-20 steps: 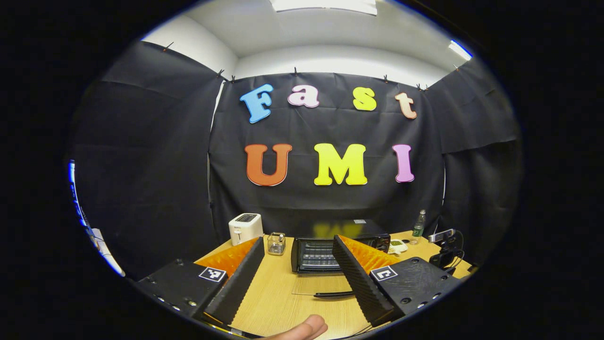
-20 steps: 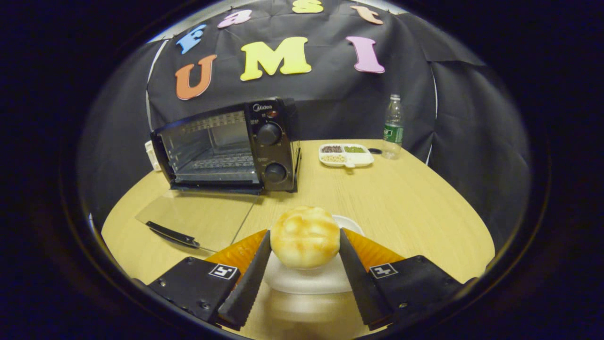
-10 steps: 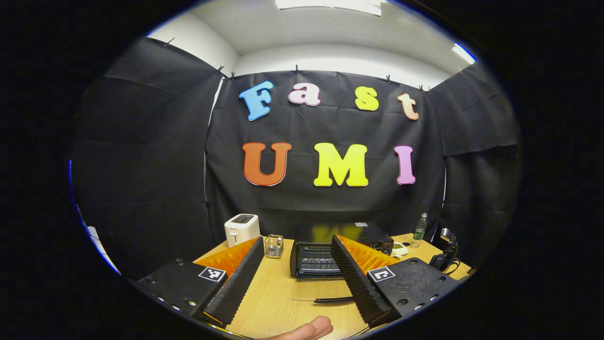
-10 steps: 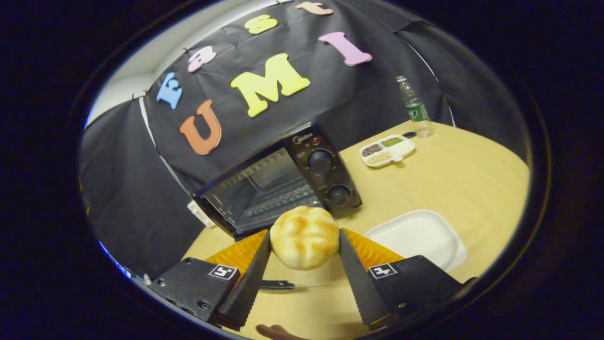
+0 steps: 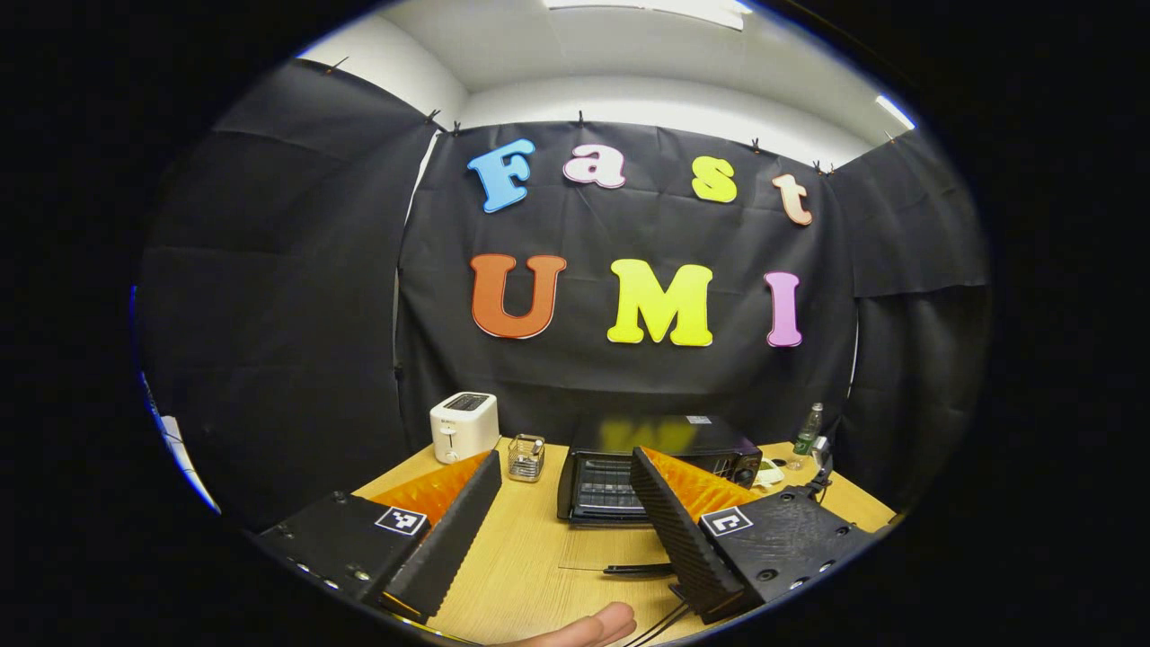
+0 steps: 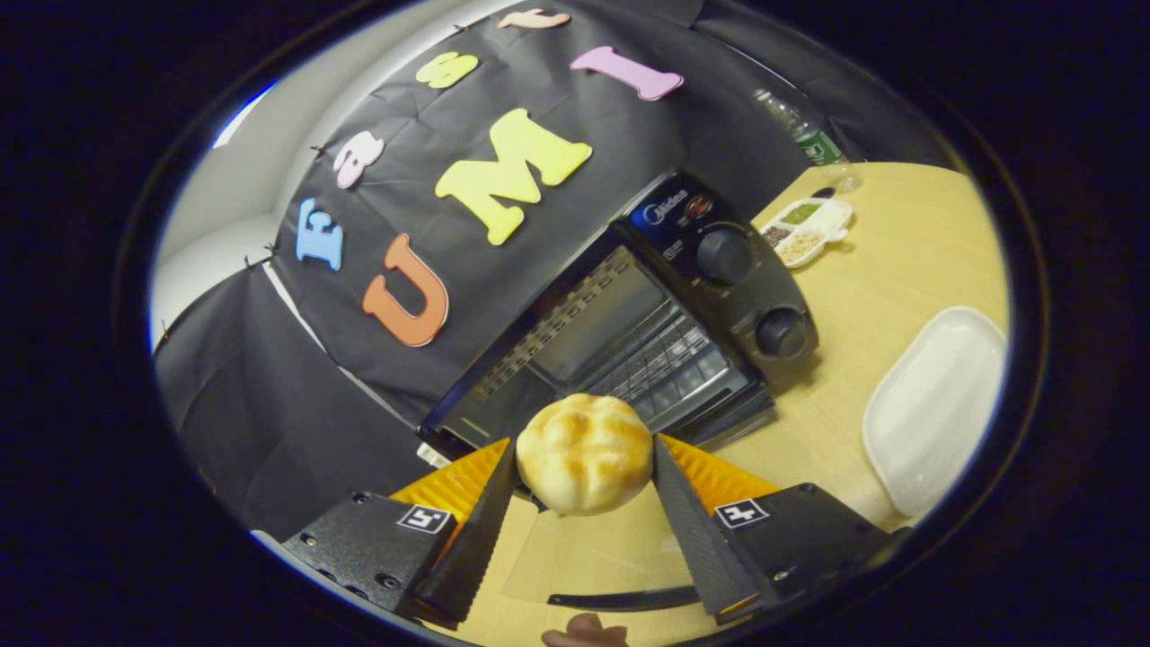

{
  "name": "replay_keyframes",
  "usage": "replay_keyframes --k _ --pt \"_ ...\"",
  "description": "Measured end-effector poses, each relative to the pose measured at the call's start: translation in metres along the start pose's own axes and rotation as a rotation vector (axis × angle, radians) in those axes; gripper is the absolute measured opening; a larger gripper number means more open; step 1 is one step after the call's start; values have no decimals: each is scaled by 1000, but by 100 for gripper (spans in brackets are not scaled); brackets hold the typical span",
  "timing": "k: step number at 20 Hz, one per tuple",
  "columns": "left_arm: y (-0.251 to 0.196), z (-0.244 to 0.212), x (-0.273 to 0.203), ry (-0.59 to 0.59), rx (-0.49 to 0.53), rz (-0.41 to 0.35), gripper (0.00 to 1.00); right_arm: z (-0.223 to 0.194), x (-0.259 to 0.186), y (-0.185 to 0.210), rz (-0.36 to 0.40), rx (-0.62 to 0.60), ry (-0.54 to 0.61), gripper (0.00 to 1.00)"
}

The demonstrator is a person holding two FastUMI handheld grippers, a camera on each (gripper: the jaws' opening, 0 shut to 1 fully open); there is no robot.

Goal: Open the electric oven with the left hand, put the food in, and close the electric oven.

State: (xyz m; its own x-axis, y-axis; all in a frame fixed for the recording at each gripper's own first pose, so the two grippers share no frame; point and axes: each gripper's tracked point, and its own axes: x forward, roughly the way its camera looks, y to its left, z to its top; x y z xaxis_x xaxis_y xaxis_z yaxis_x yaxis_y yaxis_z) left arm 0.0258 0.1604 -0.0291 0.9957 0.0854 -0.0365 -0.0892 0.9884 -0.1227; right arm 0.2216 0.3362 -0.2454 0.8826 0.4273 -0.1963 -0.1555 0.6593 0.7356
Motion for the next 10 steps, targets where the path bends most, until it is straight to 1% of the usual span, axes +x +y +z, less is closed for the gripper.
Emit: replay_keyframes --k 1,2,4,5,6,7,10 --pt "1 0 2 3 -3 -1 86 -1 10 3 -10 5 8 86" --pt "4 -1 3 6 -5 0 95 -1 22 8 -20 10 10 86" --pt "12 -3 2 12 -3 5 95 9 42 14 -40 0 -19 86" --pt "17 -4 2 14 -2 9 85 15 53 13 -61 -15 -48 86" --pt "20 -4 1 13 -1 12 86 21 64 14 -74 -32 -79 86" --pt "24 -3 1 8 0 13 95 26 75 11 -99 -64 -99 85" --pt "42 -11 6 17 1 26 95 24 104 2 -165 -173 -107 86"
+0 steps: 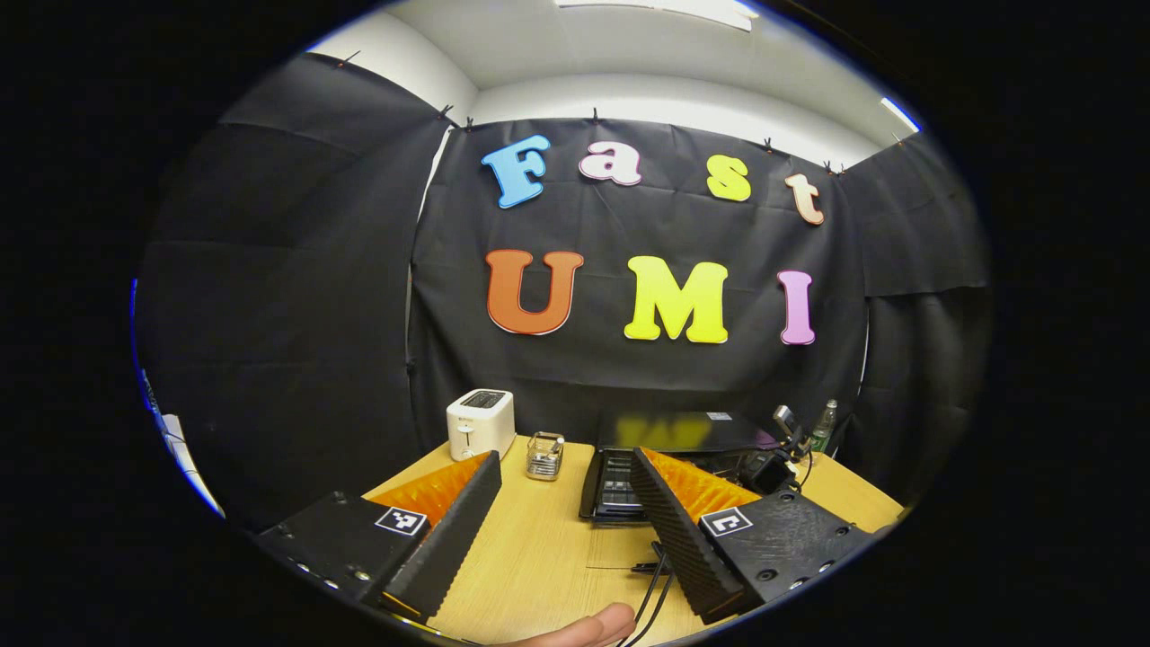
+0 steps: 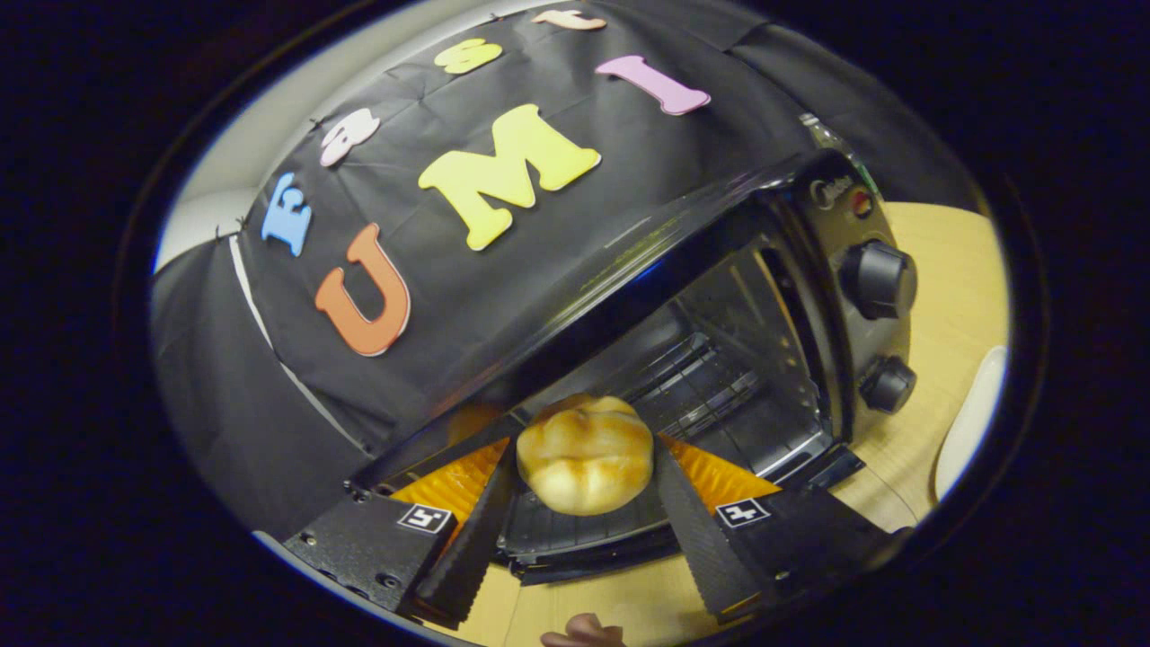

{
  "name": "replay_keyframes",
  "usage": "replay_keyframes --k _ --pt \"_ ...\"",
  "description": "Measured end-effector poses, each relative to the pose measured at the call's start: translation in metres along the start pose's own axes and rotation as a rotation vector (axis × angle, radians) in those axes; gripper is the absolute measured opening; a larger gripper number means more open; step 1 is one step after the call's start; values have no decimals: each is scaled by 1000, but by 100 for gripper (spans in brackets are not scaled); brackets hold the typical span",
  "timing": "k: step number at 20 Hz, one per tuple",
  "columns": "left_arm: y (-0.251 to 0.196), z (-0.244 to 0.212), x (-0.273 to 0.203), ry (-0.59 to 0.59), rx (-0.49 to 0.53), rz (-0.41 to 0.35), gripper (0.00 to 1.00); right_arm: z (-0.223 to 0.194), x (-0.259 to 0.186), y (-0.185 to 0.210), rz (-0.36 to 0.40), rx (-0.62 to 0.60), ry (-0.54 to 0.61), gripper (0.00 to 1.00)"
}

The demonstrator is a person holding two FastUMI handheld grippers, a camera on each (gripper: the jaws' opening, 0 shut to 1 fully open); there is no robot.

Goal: Open the electric oven with the left hand, put the food in, and close the electric oven.

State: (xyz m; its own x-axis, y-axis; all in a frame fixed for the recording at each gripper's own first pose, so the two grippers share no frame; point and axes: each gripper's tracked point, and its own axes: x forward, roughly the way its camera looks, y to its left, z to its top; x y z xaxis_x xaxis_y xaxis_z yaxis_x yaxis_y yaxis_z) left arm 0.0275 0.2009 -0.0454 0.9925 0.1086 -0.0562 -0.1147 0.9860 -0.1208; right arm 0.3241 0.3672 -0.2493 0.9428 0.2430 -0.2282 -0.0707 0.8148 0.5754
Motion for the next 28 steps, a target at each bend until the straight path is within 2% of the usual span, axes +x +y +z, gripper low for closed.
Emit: replay_keyframes --k 3,8,13,17,21,24,25,26,28 --pt "20 -8 4 21 -6 37 95 6 22 -3 -35 -105 -54 86" --pt "25 -15 9 42 -5 49 94 21 31 -6 -54 -168 -138 89" --pt "7 -15 7 46 13 24 94 10 25 1 -2 -184 -75 94" --pt "-2 -13 -1 44 29 14 94 8 -8 -6 14 -166 -60 96" --pt "-15 -12 -7 41 24 -10 94 16 -51 -16 42 -208 -52 96" --pt "-24 -17 -10 51 37 -20 94 31 -84 -19 90 -209 -41 96" --pt "-26 -19 -10 54 46 -21 97 35 -95 -18 118 -208 -25 96" --pt "-30 -22 -8 58 55 -24 94 41 -108 -15 157 -211 -8 96" --pt "-39 -33 -3 85 72 -33 94 61 -136 -17 211 -227 -7 96"
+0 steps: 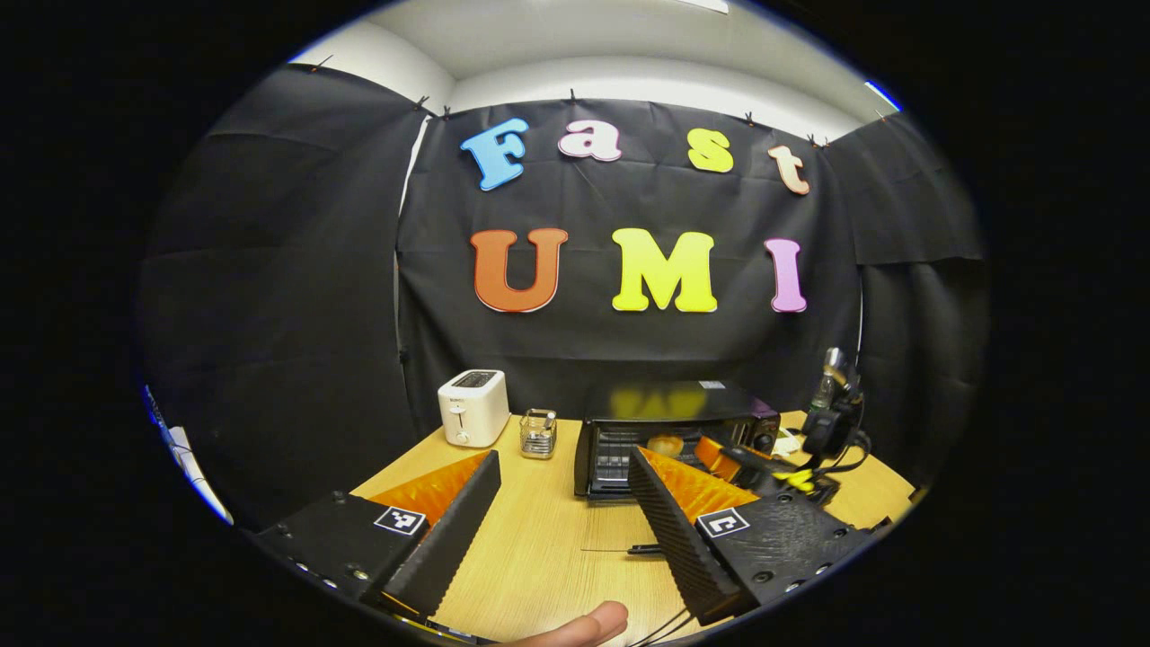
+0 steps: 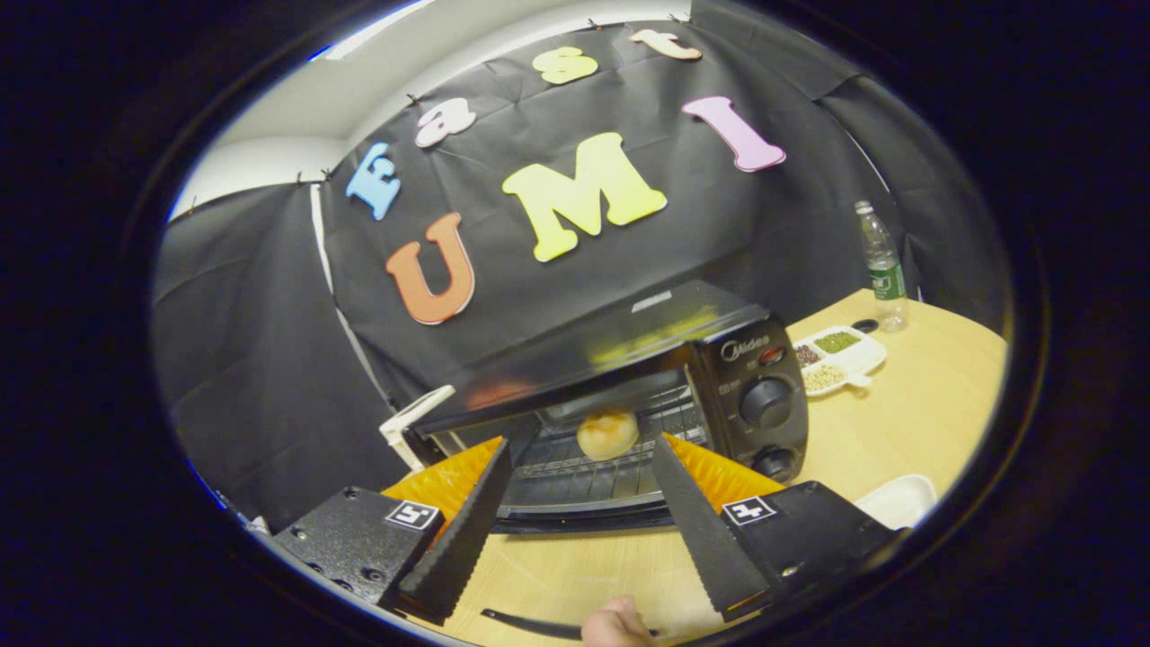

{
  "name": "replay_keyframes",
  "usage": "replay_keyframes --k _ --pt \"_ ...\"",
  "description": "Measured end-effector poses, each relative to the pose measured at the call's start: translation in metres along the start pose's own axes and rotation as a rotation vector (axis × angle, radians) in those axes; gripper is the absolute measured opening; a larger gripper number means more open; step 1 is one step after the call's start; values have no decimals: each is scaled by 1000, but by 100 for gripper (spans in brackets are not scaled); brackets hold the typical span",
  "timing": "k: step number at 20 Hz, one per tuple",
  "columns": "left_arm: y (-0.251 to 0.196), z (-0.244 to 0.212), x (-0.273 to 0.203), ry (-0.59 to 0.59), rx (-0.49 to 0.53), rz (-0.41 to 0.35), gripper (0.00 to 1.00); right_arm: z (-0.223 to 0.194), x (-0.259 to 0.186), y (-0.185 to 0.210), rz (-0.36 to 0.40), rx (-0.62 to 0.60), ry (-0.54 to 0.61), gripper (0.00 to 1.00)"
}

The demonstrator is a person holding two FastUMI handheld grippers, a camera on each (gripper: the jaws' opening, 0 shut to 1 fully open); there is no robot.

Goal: Open the electric oven with the left hand, put the food in, and close the electric oven.

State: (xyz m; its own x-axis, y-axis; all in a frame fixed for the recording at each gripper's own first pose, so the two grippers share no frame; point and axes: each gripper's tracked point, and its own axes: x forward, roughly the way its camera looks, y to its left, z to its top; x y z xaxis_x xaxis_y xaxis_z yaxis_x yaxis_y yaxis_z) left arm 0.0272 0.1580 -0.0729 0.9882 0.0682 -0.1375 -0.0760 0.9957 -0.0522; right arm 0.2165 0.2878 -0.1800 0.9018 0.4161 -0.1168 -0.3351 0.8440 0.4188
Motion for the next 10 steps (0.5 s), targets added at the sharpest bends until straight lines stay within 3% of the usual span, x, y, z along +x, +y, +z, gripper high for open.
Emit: replay_keyframes --k 4,6,10 --pt "-21 -17 15 40 14 -20 94 56 -56 -21 -21 -121 -83 95" --pt "-40 -29 26 71 -5 -70 94 83 -83 -20 3 -172 -118 94" --pt "-65 -71 50 186 -9 -106 95 139 -134 -41 -8 -167 -179 94"
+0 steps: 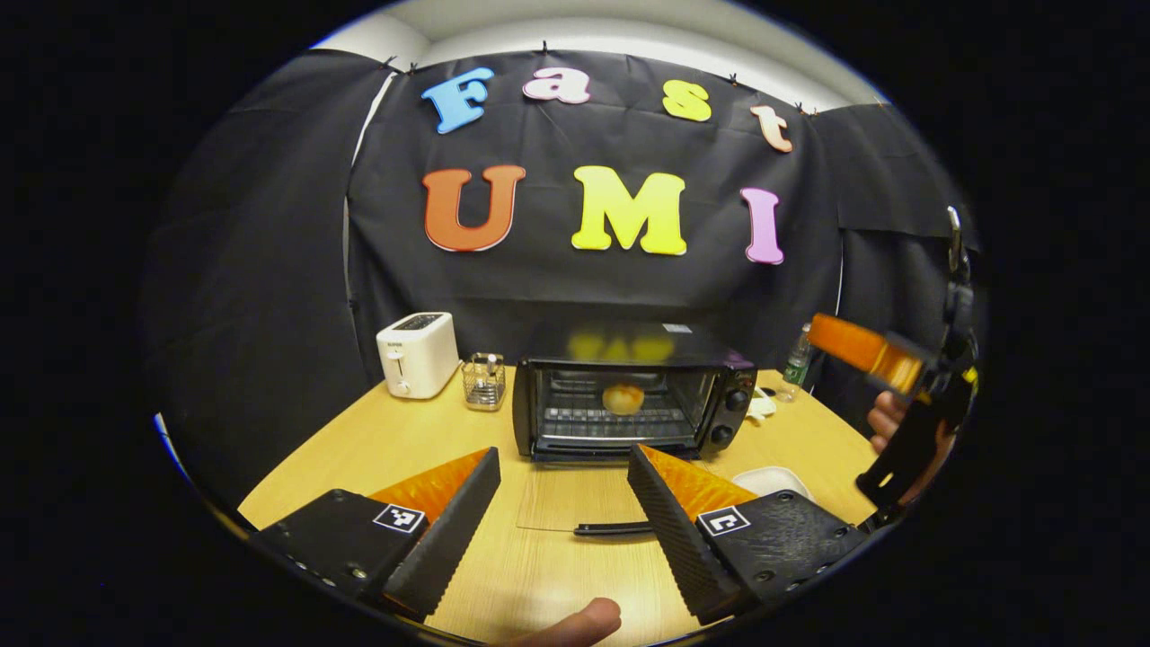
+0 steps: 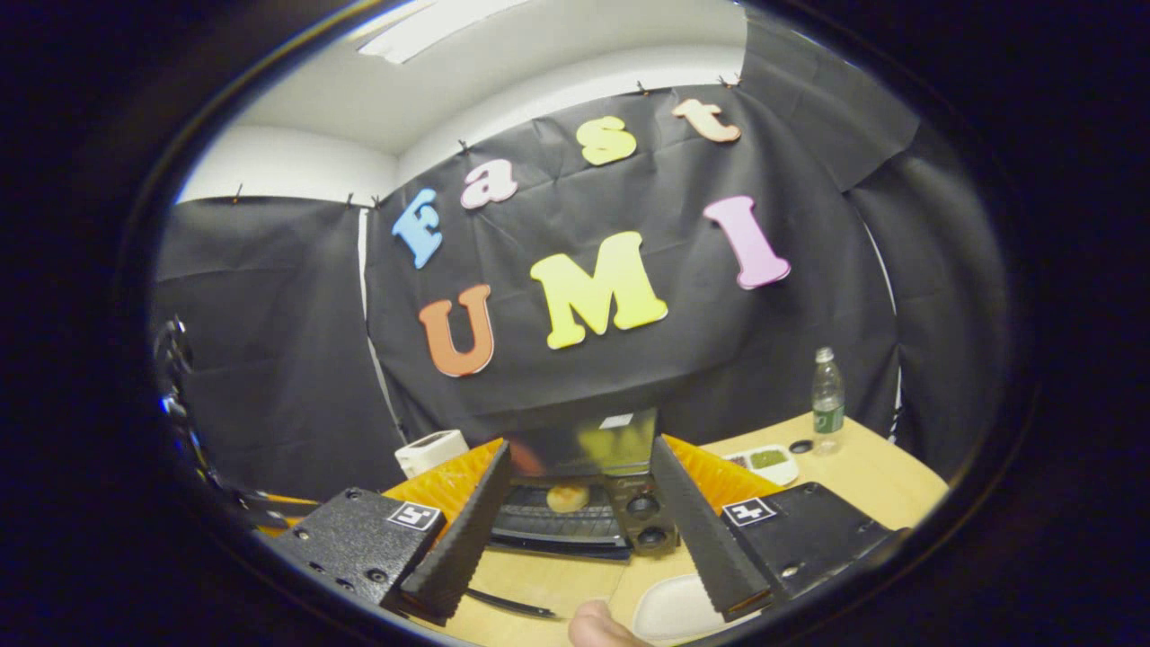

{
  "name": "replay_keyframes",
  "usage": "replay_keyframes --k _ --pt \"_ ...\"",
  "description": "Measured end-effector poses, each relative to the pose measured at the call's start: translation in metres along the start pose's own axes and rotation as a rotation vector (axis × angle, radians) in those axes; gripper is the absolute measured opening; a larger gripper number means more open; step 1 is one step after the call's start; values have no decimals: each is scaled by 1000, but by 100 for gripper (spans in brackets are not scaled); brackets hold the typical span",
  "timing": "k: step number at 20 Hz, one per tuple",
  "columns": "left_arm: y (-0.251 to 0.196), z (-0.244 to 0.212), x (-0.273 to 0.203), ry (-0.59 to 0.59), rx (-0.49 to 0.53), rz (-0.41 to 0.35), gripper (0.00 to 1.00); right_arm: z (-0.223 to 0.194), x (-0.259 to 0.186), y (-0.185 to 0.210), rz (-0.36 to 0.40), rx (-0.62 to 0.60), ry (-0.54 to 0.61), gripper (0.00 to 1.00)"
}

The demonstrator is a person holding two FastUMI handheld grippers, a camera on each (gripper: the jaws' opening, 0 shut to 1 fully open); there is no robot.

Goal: Open the electric oven with the left hand, put the food in, and close the electric oven.

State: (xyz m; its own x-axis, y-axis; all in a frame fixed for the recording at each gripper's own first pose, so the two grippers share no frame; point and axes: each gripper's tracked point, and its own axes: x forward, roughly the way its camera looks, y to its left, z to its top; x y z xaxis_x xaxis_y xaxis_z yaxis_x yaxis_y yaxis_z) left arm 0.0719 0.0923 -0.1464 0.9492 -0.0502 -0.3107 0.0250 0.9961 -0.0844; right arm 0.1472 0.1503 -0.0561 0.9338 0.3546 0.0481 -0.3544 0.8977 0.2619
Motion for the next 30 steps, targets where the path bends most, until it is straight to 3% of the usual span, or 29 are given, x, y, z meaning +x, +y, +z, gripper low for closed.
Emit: replay_keyframes --k 5,11,21,22,23,26,27,28,29,30 --pt "-34 -57 32 137 39 -49 94 58 -38 -39 -48 -6 -58 94" --pt "-69 -137 46 353 76 -118 95 79 -80 -83 -191 -129 -72 94" --pt "-73 -184 70 523 45 -70 98 48 -82 -105 -153 -76 -36 94" --pt "-72 -185 72 532 37 -61 90 45 -79 -108 -153 -73 -30 94" --pt "-71 -187 73 545 32 -52 97 43 -78 -111 -152 -68 -24 94" --pt "-71 -185 73 547 30 -47 97 37 -73 -116 -149 -49 -15 94" --pt "-72 -184 72 543 29 -47 89 37 -72 -117 -150 -45 -16 94" --pt "-72 -182 72 539 28 -46 89 35 -71 -119 -153 -42 -13 94" --pt "-71 -180 71 533 29 -45 97 34 -70 -120 -154 -40 -10 94" --pt "-71 -177 70 527 28 -45 97 32 -69 -119 -153 -39 -7 94"
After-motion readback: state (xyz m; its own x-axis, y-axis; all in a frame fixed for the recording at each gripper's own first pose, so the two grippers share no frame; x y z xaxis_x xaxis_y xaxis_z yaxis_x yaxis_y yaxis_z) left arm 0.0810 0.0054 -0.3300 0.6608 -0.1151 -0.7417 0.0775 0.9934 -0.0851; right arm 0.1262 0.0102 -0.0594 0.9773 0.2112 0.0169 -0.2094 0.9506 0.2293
